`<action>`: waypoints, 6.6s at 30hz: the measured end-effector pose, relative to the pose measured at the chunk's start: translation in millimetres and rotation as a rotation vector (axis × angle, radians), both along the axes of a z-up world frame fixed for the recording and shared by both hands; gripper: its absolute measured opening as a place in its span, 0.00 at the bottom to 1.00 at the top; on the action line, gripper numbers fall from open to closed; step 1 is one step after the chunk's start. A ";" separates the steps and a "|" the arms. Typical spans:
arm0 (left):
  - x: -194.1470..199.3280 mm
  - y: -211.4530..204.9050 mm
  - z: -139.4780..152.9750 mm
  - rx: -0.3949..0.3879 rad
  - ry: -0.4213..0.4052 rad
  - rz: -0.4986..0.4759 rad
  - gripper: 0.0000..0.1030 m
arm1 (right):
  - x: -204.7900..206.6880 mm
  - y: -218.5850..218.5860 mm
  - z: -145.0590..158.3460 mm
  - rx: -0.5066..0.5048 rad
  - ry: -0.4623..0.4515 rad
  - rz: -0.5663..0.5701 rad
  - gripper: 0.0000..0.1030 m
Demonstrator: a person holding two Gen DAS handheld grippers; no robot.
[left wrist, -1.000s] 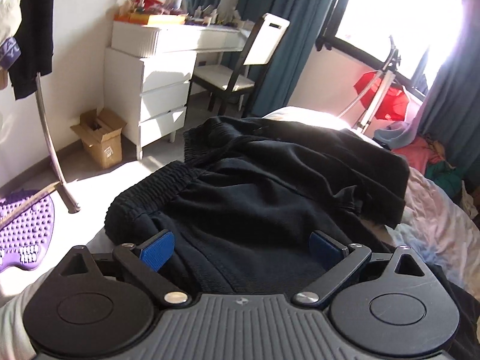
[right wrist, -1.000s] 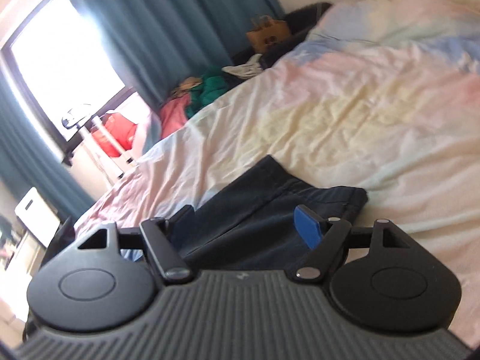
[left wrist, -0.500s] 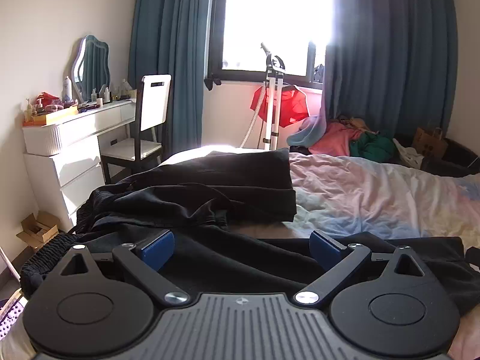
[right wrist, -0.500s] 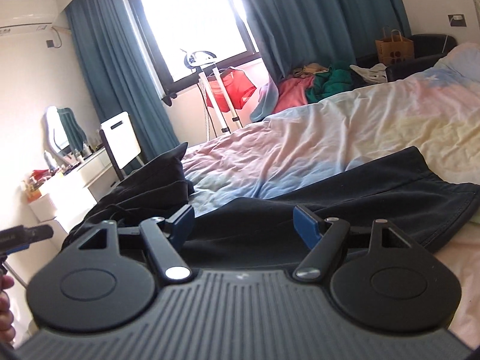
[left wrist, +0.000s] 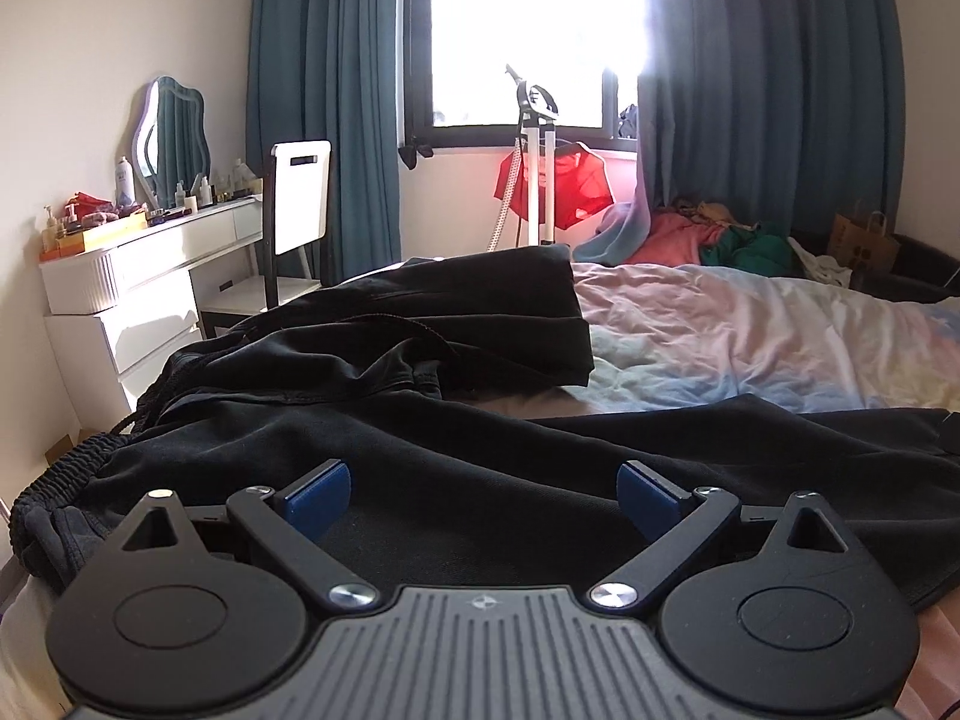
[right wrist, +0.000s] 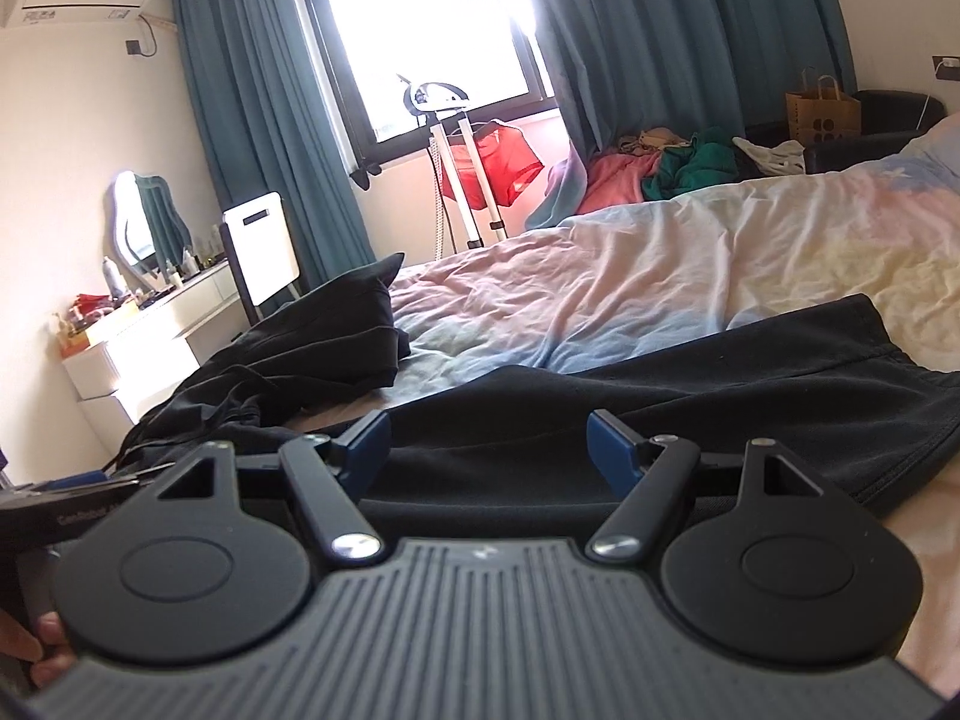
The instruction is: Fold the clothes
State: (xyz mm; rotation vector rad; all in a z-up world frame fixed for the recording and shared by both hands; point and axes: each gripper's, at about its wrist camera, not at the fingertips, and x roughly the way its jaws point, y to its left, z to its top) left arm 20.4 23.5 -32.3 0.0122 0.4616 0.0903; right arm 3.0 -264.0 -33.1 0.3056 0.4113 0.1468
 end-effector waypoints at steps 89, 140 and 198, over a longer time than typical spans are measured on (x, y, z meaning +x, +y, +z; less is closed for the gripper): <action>102.6 69.6 -41.6 -0.285 -0.006 0.065 0.95 | 252.8 116.8 -19.3 0.086 0.043 0.203 0.12; 314.0 -221.2 -92.8 0.713 0.300 -0.287 0.14 | 49.4 -130.9 -60.8 0.396 0.221 -0.406 0.49; 84.7 108.7 -17.8 -0.385 -0.094 -0.002 0.84 | 316.9 126.6 -116.3 0.906 0.420 -0.008 0.48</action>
